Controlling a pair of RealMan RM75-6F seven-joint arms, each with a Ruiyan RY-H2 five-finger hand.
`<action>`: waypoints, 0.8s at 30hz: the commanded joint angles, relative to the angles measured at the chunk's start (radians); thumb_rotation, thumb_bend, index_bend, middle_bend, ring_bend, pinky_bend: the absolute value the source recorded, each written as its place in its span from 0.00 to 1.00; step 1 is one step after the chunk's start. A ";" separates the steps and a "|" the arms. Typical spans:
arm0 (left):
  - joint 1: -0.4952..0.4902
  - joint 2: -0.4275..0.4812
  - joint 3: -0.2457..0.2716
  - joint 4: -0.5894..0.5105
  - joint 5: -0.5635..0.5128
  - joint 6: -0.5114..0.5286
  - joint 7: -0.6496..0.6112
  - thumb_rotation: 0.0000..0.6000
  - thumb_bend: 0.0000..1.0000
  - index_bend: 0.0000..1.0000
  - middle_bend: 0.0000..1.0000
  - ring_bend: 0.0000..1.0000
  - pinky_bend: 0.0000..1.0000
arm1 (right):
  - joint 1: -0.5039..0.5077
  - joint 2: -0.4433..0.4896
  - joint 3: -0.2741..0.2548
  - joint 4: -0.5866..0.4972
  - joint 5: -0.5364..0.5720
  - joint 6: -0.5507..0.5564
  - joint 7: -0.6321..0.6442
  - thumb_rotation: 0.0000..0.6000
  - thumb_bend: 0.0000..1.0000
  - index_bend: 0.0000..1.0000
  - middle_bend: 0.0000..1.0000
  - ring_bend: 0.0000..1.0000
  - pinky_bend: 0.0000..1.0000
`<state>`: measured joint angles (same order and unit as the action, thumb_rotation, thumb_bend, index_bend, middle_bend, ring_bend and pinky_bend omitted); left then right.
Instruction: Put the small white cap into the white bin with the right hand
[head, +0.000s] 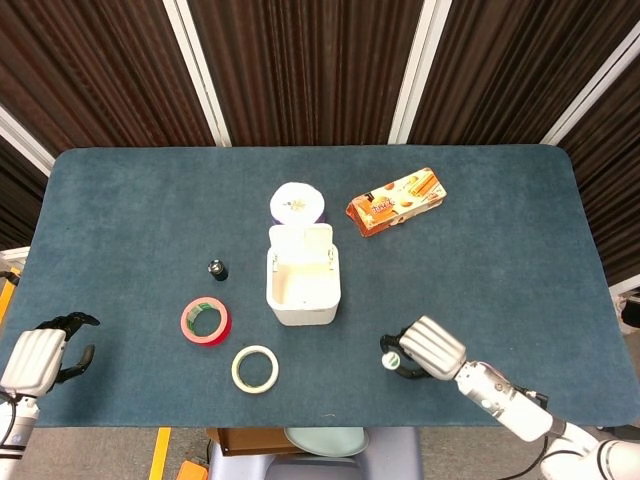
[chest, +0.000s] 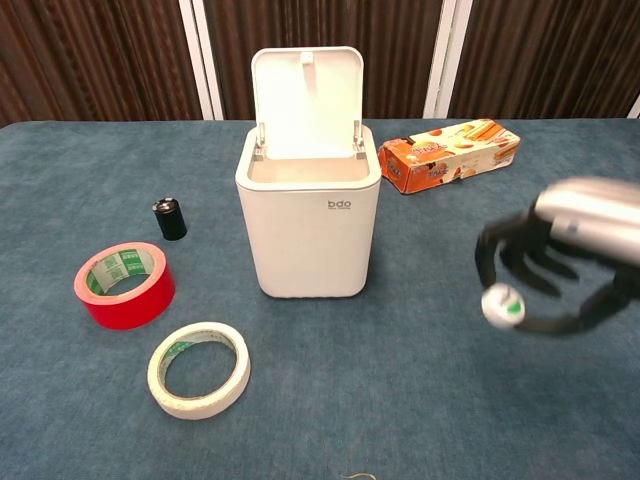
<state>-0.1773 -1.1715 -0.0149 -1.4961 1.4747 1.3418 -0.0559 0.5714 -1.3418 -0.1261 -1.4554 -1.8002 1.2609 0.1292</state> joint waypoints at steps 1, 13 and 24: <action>-0.001 -0.001 0.001 -0.002 0.000 -0.002 0.004 1.00 0.45 0.35 0.33 0.35 0.43 | -0.013 0.060 0.067 -0.095 0.000 0.064 -0.056 1.00 0.40 0.65 0.86 0.84 1.00; -0.002 -0.002 0.001 -0.002 -0.004 -0.006 0.010 1.00 0.45 0.35 0.33 0.35 0.43 | 0.132 -0.019 0.300 -0.160 0.242 -0.115 -0.234 1.00 0.40 0.63 0.86 0.84 1.00; -0.002 0.001 0.007 -0.003 0.010 -0.004 0.000 1.00 0.45 0.35 0.33 0.35 0.43 | 0.259 -0.249 0.384 0.050 0.360 -0.218 -0.306 1.00 0.40 0.62 0.86 0.84 1.00</action>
<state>-0.1796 -1.1705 -0.0084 -1.4991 1.4842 1.3384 -0.0563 0.8077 -1.5613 0.2401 -1.4357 -1.4601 1.0575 -0.1705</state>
